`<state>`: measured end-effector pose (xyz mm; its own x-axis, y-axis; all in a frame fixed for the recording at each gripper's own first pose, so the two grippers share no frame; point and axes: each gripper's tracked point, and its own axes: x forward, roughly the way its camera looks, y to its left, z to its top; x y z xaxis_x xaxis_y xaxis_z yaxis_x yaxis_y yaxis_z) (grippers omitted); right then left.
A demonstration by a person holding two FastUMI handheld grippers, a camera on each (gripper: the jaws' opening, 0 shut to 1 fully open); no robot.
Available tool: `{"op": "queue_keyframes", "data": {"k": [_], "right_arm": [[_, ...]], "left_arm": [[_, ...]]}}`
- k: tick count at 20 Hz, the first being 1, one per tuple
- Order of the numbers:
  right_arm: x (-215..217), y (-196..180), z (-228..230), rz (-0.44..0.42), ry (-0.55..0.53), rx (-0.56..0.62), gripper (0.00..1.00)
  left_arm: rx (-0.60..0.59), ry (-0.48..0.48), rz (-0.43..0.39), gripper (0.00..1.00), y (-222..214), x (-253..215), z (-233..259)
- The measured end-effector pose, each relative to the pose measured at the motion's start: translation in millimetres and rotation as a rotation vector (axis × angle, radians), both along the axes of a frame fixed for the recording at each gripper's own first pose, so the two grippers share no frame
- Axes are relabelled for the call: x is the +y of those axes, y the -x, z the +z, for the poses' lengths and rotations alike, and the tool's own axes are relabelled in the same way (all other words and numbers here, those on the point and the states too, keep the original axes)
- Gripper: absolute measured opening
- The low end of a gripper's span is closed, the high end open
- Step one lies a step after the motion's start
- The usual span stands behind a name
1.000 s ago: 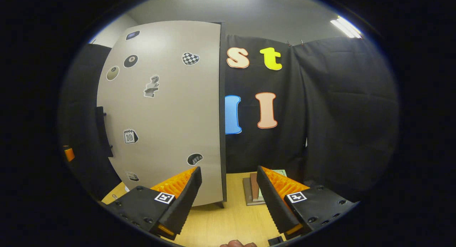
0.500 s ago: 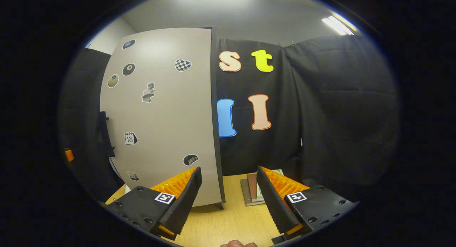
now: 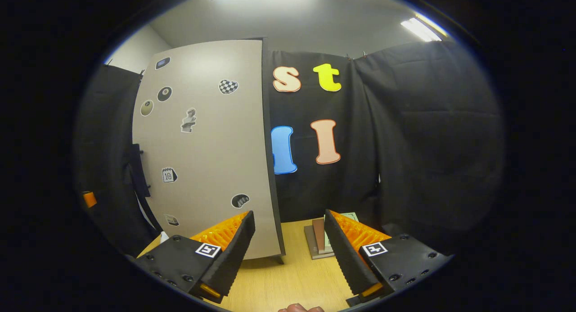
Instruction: Open the cabinet door with the right hand, grasp the bottle in the cabinet with the left hand and place it on the coaster, then close the cabinet door with the right hand.
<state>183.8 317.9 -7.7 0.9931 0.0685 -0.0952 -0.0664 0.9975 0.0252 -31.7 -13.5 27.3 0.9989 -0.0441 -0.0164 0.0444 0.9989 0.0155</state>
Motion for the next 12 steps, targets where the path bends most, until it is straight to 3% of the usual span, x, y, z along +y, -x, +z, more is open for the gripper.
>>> {"op": "queue_keyframes", "data": {"k": [9,11,12], "right_arm": [[-24,9,4,-0.051,0.003,-0.016,0.98],[-25,10,3,-0.052,-0.01,-0.007,0.93],[-27,10,4,-0.054,-0.012,-0.008,0.98]], "left_arm": [[0.001,-0.012,-0.019,0.88,-6,-4,-1],[0.005,0.009,-0.026,0.9,-8,-6,-4],[0.007,0.017,-0.033,0.89,-8,-9,-5]]}}
